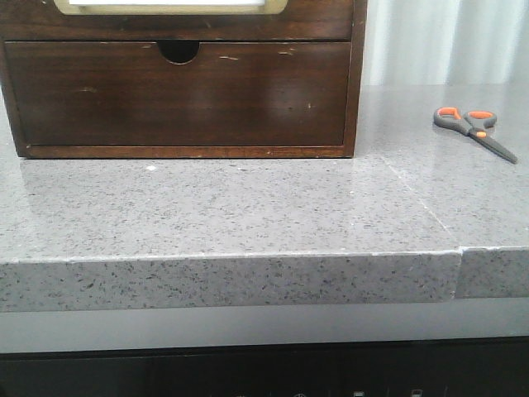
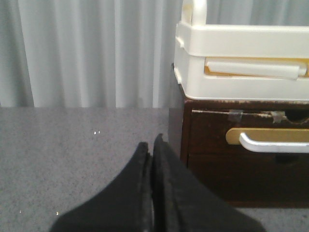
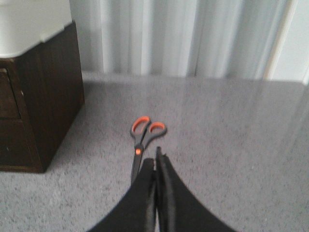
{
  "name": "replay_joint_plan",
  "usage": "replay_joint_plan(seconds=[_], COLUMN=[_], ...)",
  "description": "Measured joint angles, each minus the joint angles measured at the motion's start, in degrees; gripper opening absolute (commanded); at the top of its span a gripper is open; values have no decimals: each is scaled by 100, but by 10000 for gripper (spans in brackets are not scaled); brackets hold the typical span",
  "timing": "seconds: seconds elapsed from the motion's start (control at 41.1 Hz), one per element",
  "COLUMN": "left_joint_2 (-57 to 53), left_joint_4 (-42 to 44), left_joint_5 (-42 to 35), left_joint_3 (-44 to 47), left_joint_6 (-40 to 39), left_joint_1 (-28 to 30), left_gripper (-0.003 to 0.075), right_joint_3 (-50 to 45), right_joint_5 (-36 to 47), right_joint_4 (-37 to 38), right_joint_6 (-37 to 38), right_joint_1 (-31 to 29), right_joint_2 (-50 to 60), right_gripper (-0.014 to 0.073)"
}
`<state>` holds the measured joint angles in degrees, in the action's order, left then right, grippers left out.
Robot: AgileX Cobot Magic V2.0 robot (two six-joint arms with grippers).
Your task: Put scissors in drawer with both arms
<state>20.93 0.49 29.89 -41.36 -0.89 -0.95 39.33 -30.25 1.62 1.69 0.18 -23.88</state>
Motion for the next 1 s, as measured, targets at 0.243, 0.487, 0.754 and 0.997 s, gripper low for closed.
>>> replay_joint_plan(seconds=[0.243,0.487,0.754,0.997], left_joint_2=[740,1188,1422,1433], left_joint_4=[0,-49,-49,-49], left_joint_5=[345,390,399,412], left_joint_3=[4,43,43,43], left_joint_6=[0,0,0,0], left_joint_1=[0,0,0,0], left_gripper=[-20,-20,1,473], right_joint_3=[0,0,0,0], right_joint_5=[-198,-212,-423,-557], right_joint_4=[0,0,91,266], right_joint_6=[0,0,0,0], right_joint_1=[0,0,0,0], right_joint_2=[-763,-1219,-1489,-1601], right_gripper=[-69,-69,-15,455])
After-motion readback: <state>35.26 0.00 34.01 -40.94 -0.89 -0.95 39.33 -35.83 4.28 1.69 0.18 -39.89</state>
